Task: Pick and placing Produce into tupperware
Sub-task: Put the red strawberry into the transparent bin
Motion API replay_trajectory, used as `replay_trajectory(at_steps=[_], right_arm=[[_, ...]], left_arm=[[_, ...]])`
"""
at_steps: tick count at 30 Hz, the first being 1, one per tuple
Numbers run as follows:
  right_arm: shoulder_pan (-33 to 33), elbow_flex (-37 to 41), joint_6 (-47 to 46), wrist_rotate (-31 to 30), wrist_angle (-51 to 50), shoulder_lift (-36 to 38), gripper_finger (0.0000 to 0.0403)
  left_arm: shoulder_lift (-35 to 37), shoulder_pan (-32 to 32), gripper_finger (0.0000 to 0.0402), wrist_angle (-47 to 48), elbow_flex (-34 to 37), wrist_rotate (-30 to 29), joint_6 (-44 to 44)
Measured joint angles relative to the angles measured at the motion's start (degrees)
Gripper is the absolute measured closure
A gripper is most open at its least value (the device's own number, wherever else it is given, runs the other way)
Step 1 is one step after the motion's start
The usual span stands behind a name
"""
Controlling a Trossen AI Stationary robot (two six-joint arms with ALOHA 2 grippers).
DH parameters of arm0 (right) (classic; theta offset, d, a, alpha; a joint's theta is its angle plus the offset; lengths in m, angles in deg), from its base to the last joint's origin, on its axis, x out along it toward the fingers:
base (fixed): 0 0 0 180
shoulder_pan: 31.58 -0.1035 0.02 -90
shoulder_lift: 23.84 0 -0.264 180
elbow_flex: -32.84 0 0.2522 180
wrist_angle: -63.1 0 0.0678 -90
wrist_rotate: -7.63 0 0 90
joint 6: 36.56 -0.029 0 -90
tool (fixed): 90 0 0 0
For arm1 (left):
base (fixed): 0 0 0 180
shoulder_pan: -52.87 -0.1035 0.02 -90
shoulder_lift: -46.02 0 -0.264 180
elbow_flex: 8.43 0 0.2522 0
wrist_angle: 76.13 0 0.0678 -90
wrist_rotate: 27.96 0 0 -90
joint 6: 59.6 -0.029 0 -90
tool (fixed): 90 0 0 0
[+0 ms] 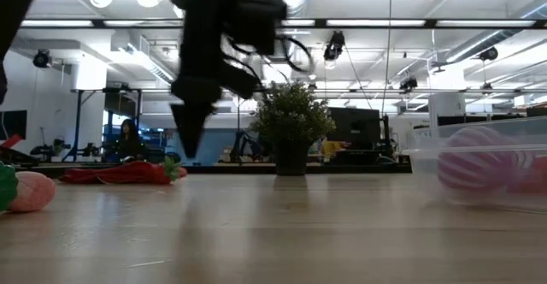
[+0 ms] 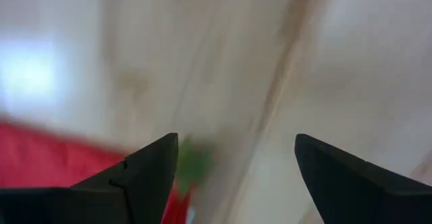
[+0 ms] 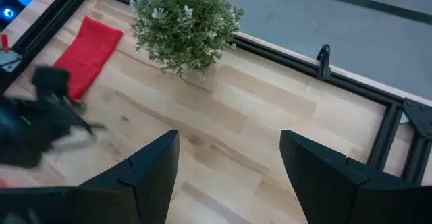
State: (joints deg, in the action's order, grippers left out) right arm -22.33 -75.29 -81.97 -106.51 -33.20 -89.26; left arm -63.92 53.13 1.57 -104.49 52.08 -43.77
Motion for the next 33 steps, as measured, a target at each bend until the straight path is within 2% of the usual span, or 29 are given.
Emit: replay_trajectory(at_steps=[3,8,11,13,17,22,27,33], right_arm=[[0.0,0.0,1.0,0.1,0.0,0.0,0.0154],[0.0,0.0,1.9,0.1,0.2,-0.1,0.0154],[0.0,0.0,2.0,0.1,0.3,-0.2,0.0154],[0.0,0.0,2.0,0.1,0.3,-0.1,0.0154],[0.0,0.0,2.1,0.1,0.4,-0.2,0.0154],[0.0,0.0,2.1,0.1,0.4,-0.2,0.0154],[0.0,0.0,2.0,0.1,0.4,-0.2,0.0154],[0.0,0.4,2.4,0.1,0.3,-0.2,0.0154]], left_arm=[[9.5,-1.6,0.0119,-2.7,7.4,1.9,1.4],[24.8,-3.3,0.0119,-12.2,17.4,10.6,-0.8],[30.9,-3.2,0.0119,-12.8,21.2,11.2,-3.0],[33.3,-3.4,0.0119,-12.5,23.6,9.3,-5.4],[33.6,-4.2,0.0119,-15.0,26.6,7.4,-13.4],[30.4,-4.8,0.0119,-20.5,29.2,5.1,-24.8],[25.5,-6.3,0.0119,-20.9,29.1,4.9,-29.5],[21.7,-8.5,0.0119,-21.2,28.9,5.1,-30.0]])
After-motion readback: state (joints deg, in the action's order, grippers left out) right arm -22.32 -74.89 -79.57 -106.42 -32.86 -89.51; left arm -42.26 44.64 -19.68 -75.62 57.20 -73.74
